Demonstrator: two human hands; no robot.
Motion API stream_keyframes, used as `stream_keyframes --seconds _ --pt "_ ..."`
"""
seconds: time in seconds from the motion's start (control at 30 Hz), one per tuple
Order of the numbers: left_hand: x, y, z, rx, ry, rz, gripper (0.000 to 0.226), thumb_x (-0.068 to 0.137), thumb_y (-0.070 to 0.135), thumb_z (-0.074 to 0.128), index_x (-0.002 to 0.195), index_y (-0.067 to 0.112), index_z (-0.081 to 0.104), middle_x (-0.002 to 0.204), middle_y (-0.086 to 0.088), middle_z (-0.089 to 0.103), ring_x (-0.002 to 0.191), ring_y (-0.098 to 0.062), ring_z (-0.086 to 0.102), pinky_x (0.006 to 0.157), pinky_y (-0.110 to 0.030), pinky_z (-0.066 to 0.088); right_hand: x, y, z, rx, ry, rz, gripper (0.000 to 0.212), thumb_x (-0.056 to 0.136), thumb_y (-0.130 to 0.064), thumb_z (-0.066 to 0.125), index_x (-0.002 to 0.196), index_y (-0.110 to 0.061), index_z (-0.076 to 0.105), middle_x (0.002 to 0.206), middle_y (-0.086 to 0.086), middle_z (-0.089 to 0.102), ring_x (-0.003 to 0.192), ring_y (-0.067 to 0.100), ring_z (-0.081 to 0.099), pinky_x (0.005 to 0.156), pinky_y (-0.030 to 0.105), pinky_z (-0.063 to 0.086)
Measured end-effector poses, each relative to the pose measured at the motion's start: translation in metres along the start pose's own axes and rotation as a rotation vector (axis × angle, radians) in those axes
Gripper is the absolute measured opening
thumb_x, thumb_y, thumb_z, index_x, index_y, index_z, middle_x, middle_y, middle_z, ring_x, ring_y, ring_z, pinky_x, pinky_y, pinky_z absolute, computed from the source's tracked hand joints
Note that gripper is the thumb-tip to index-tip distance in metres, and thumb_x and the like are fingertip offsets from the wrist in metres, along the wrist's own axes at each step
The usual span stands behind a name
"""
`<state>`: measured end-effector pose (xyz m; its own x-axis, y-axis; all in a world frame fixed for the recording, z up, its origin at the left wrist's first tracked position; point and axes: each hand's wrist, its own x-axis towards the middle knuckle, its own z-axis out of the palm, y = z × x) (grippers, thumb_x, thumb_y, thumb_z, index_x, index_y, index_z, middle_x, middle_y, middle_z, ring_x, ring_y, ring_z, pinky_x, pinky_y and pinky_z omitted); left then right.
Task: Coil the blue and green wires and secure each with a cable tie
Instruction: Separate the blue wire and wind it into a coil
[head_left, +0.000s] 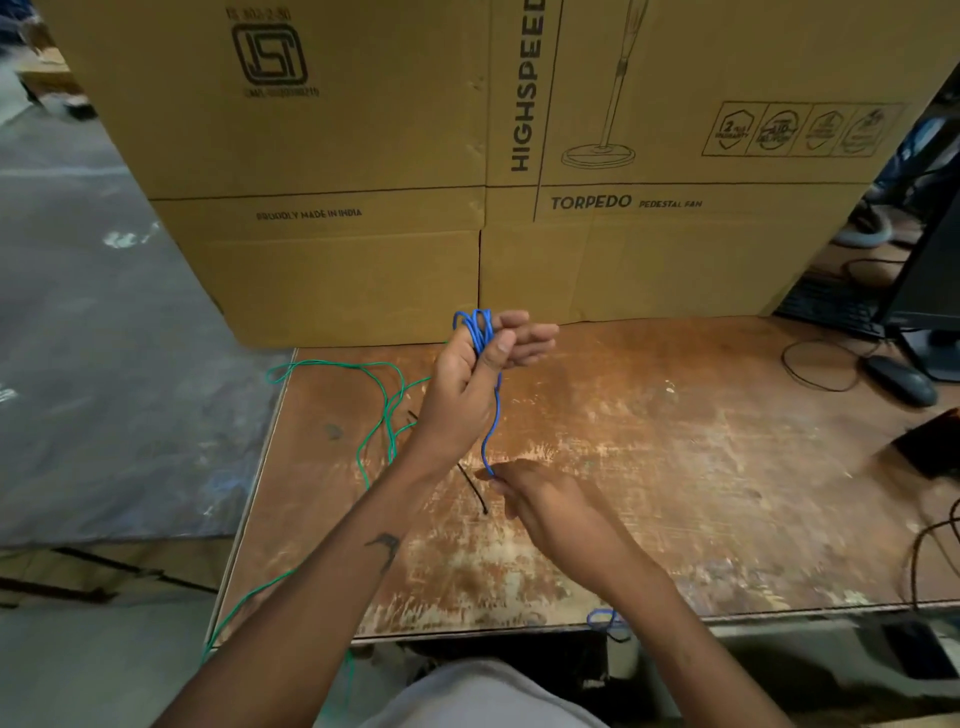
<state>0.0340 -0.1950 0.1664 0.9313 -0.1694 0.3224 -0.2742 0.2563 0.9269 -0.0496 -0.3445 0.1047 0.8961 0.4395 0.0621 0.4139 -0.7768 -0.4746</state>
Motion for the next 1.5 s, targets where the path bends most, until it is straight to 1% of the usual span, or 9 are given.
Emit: stream_keyframes --seconds 0.3,0.47,0.67,0.83,0.97,1.07,1.23,1.33,1.5 --pt "-0.020 -0.046 -0.010 0.393 -0.106 -0.110 0.022 0.112 0.014 0.043 0.128 0.001 0.052 0.120 -0.005 0.074 0.102 -0.022 0.075 0.092 -0.036 0.057 -0.027 -0.028 -0.057 0.170 0.108 0.112 0.025 0.114 -0.038 0.041 0.132 -0.034 0.058 0.083 -0.015 0.066 0.076 0.005 0.062 0.071 0.031 0.051" --pt "-0.038 -0.045 0.004 0.555 -0.138 -0.091 0.023 0.111 0.014 0.043 0.104 0.033 0.055 0.076 0.014 0.069 0.065 -0.005 0.065 0.067 -0.017 0.048 -0.009 -0.018 -0.082 0.161 0.238 0.172 0.017 0.113 -0.034 0.044 0.106 -0.027 0.058 0.082 -0.013 0.063 0.071 0.005 0.060 0.068 0.037 0.049" --pt "-0.051 -0.041 0.013 0.146 -0.148 -0.295 0.038 0.114 0.033 0.030 0.102 0.017 0.063 0.060 0.003 0.054 0.047 -0.016 0.040 0.048 -0.028 0.036 0.025 0.014 -0.098 0.342 0.314 0.183 0.005 0.107 -0.023 0.065 0.108 -0.024 0.071 0.078 -0.010 0.072 0.064 0.002 0.058 0.060 0.016 0.037" --pt "-0.053 -0.036 0.008 -0.134 -0.181 -0.417 0.056 0.106 0.059 0.037 0.086 0.014 0.063 0.050 0.005 0.036 0.038 -0.009 0.026 0.043 -0.023 0.024 0.058 0.043 -0.089 0.778 0.228 0.198 0.004 0.093 -0.015 0.082 0.093 -0.010 0.081 0.073 0.005 0.073 0.048 0.011 0.043 0.047 0.026 0.036" --pt "-0.048 -0.018 0.015 -0.276 -0.173 -0.389 0.040 0.109 0.043 0.037 0.085 0.014 0.055 0.049 0.009 0.033 0.035 -0.007 0.031 0.046 -0.029 0.020 0.058 0.042 -0.060 0.977 0.125 0.188 0.018 0.102 -0.022 0.068 0.100 -0.010 0.082 0.068 0.007 0.069 0.051 0.020 0.050 0.051 0.031 0.046" --pt "-0.040 -0.004 0.023 -0.360 -0.121 -0.316 0.035 0.109 0.036 0.037 0.088 0.016 0.056 0.051 0.008 0.038 0.038 -0.010 0.046 0.047 -0.024 0.036 0.046 0.027 -0.038 0.983 0.145 0.138 0.025 0.112 -0.023 0.053 0.109 -0.018 0.078 0.068 0.020 0.070 0.059 0.028 0.058 0.059 0.041 0.049" --pt "-0.030 0.007 0.028 -0.411 -0.045 -0.270 0.022 0.108 0.027 0.044 0.101 0.015 0.060 0.064 0.004 0.049 0.053 -0.014 0.060 0.049 -0.031 0.044 0.018 0.003 -0.023 0.712 0.157 0.176 0.060 0.116 -0.012 0.039 0.123 -0.069 0.056 0.058 -0.019 0.060 0.045 0.009 0.050 0.054 0.037 0.048" --pt "-0.016 0.013 0.028 -0.368 0.061 -0.188 0.014 0.107 0.017 0.046 0.109 0.010 0.058 0.073 0.003 0.062 0.062 -0.014 0.068 0.061 -0.024 0.053 0.003 -0.008 -0.008 0.600 0.061 0.161 0.047 0.117 -0.022 0.040 0.162 -0.034 0.031 0.077 -0.015 0.072 0.062 0.004 0.064 0.063 0.023 0.047" --pt "0.010 -0.001 0.016 -0.199 0.066 -0.085 0.018 0.112 0.010 0.039 0.120 0.009 0.055 0.101 -0.005 0.078 0.092 -0.023 0.077 0.080 -0.028 0.057 -0.019 -0.020 0.010 0.578 0.153 0.211 0.034 0.115 -0.033 0.045 0.149 -0.031 0.048 0.082 -0.010 0.066 0.078 0.004 0.065 0.072 0.016 0.045"
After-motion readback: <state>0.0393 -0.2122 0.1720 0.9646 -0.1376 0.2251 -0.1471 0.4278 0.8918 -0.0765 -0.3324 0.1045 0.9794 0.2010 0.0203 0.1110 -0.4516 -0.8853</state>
